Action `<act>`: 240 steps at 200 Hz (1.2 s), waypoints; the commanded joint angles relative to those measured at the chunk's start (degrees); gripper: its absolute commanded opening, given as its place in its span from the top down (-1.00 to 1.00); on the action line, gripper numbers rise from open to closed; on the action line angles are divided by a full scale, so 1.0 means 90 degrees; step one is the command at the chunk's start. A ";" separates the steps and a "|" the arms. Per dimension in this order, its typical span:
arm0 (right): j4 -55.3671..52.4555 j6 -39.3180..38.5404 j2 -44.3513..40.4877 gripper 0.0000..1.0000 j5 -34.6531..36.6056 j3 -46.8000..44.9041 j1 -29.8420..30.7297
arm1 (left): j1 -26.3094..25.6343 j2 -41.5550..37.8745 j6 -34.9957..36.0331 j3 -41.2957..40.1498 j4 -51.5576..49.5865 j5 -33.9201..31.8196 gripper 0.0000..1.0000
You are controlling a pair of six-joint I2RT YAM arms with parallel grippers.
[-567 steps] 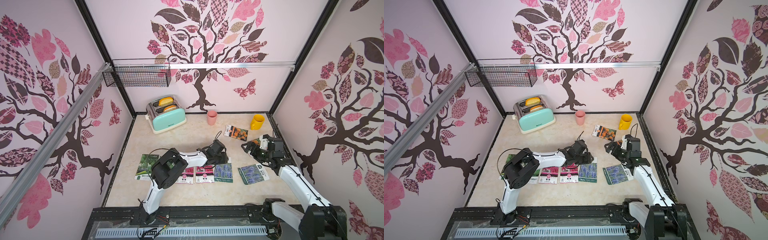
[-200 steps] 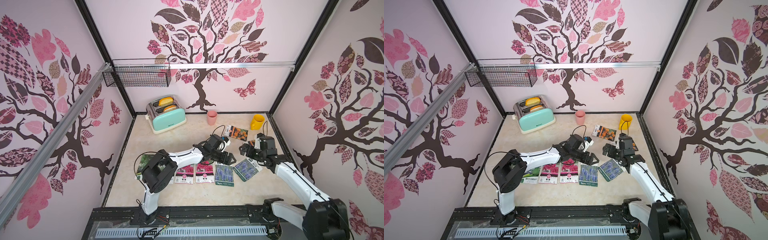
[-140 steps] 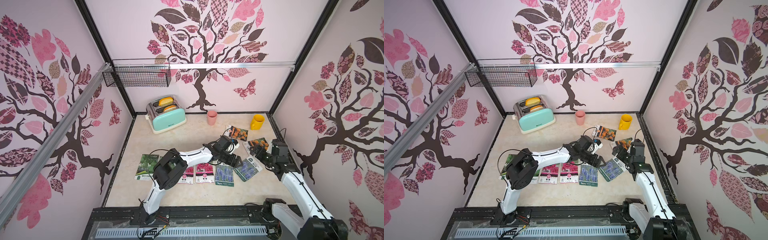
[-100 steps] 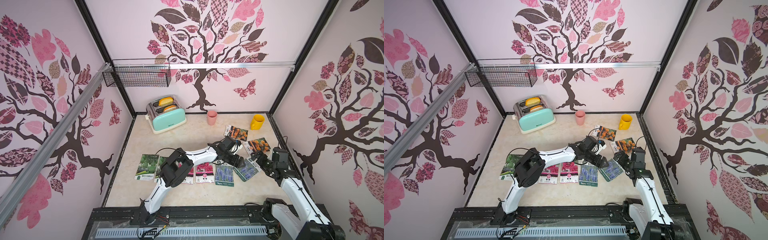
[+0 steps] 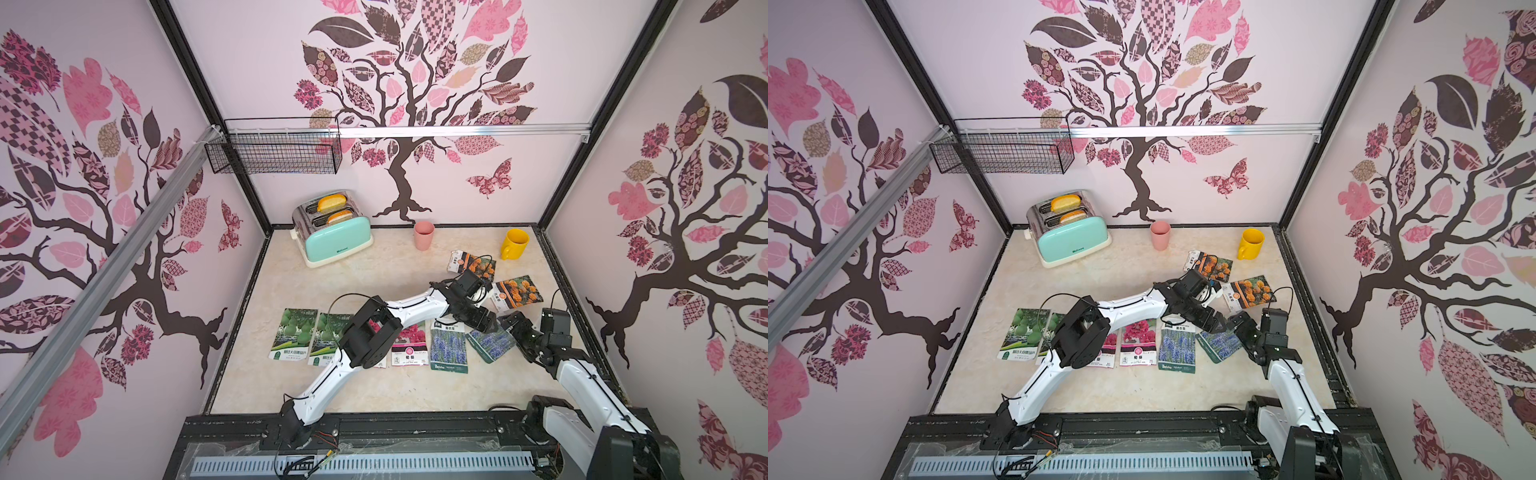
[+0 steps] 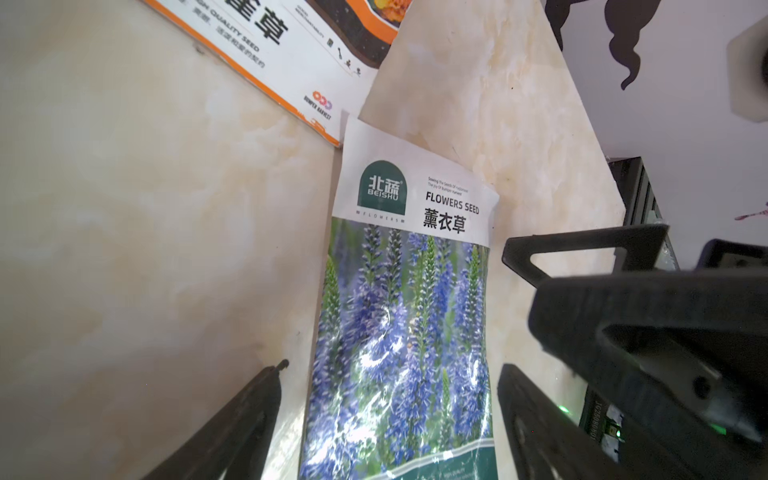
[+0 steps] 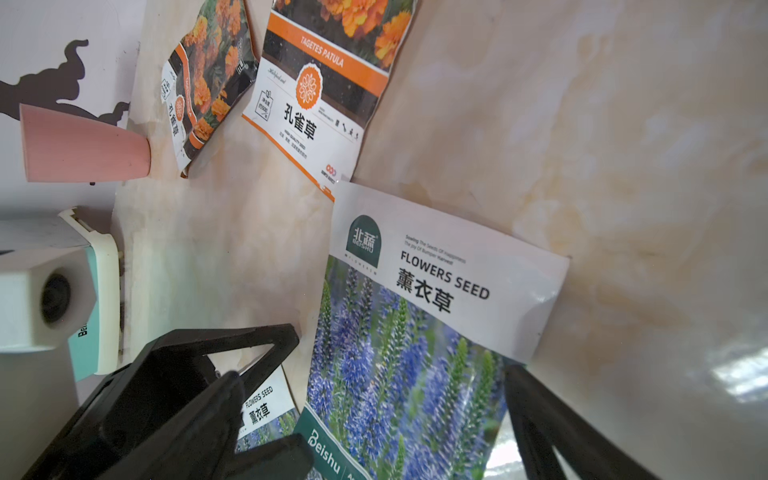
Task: Arrange the seed packets in a row
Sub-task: Adjust the seed packet at the center of the board.
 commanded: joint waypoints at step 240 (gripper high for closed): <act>0.0681 -0.0867 0.1760 -0.99 -0.1452 0.0524 -0.0889 | -0.0522 -0.0980 -0.0329 -0.1734 0.0836 0.0631 -0.62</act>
